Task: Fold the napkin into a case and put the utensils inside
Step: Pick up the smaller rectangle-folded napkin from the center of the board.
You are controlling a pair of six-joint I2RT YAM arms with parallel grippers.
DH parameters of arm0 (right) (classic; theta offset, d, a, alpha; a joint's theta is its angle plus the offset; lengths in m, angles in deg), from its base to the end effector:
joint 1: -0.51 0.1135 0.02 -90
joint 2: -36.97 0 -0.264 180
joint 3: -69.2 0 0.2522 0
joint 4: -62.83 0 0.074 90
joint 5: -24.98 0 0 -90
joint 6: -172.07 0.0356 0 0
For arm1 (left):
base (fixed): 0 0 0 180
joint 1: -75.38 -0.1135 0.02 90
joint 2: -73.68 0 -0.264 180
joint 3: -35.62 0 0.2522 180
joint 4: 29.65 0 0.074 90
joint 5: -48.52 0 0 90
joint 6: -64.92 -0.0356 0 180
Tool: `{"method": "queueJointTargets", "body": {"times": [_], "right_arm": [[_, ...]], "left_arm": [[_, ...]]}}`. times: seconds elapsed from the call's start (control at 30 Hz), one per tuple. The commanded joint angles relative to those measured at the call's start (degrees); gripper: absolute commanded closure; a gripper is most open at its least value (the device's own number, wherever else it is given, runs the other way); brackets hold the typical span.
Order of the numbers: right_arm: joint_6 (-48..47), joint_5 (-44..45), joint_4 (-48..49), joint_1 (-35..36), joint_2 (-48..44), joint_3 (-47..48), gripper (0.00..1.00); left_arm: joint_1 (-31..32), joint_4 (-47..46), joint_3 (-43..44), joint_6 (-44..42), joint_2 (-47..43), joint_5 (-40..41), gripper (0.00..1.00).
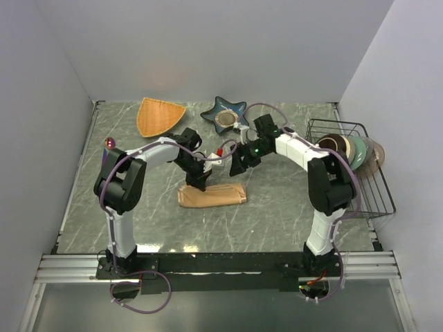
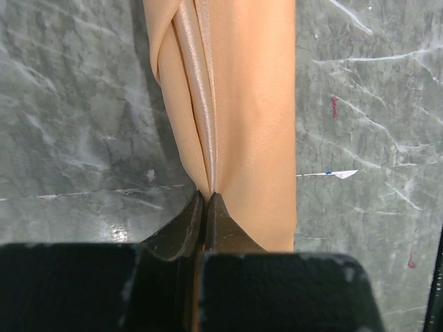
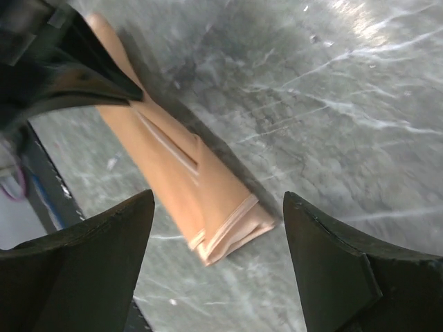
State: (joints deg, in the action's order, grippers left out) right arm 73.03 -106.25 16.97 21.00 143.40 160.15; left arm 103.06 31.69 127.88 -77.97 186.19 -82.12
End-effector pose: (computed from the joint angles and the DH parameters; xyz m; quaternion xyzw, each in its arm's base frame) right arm 0.3534 0.1571 0.2110 -0.3154 0.8547 0.3625 0.1965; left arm 0.3191 -0.1936 0.1702 0.6241 0.6970 -0.3230 0.1427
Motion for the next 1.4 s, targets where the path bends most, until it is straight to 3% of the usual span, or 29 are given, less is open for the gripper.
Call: {"method": "queueJointTargets", "body": {"times": [0.0, 0.53, 0.8, 1.37], "right_arm": [[-7.66, -1.49, -1.83, 3.67, 2.11, 2.79, 0.18], [-7.58, -11.58, -2.27, 6.14, 11.6, 8.68, 0.3], [-8.89, -16.42, -2.79, 4.03, 9.84, 6.57, 0.3], [-10.91, -13.88, -8.5, 3.59, 16.78, 11.84, 0.3]], "left_arm": [[0.79, -3.71, -1.24, -4.07, -4.4, 0.21, 0.99], [0.97, -4.33, -3.09, -7.94, -7.04, -0.31, 0.99], [0.97, -4.42, -4.14, -10.31, -7.74, 0.04, 0.99], [0.88, -6.17, -3.35, -11.89, -8.53, -0.93, 0.99]]}}
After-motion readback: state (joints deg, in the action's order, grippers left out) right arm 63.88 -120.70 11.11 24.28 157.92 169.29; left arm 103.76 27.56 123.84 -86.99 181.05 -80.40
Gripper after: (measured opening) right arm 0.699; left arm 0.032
